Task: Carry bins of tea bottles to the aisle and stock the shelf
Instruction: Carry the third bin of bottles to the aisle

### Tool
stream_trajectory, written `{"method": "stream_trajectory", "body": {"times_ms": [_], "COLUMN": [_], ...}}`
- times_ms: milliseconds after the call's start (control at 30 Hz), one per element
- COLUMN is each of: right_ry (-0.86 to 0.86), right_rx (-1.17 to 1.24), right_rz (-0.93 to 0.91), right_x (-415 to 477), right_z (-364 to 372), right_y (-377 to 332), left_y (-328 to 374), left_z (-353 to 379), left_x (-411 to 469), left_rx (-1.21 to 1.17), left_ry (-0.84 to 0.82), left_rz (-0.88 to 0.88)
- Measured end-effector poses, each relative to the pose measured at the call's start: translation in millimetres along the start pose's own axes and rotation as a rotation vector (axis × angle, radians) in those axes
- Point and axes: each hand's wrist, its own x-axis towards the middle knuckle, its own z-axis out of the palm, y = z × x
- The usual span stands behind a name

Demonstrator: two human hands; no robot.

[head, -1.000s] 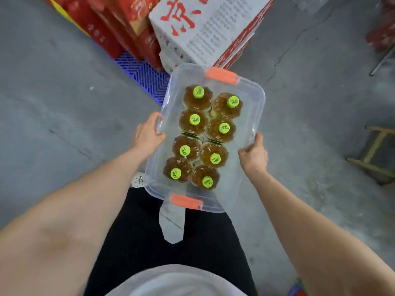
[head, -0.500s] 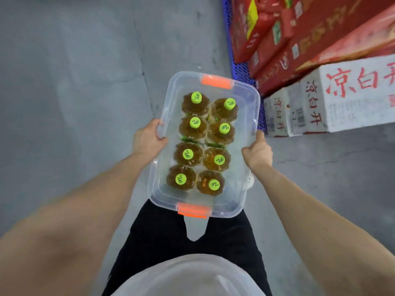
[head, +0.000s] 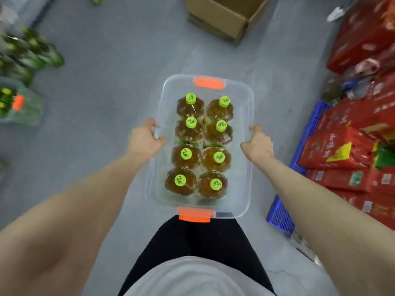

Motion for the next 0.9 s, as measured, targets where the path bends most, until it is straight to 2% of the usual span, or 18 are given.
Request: {"method": "stream_trajectory", "body": {"times_ms": [233, 400, 533, 900], "right_ry": [-0.050, -0.103, -0.139, -0.280], "right_rx": [-0.192, -0.316, -0.364, -0.373], "right_rz": [-0.263, -0.389, -0.430, -0.495], "right_x": [92, 145, 184, 293], "right_z": [1, 27, 69, 165], "right_y": [-171, -308, -411, -669], "left_y": [-33, -80, -127, -235], "left_z": [-66, -118, -165, -304], "left_x": [90, 174, 246, 457], "left_rx": [-0.120, -0.228, -0.291, -0.200], "left_ry": [0.139, 0.192, 0.182, 0.195], "left_rz": [-0.222, -0.338, -0.411, -0.546]}}
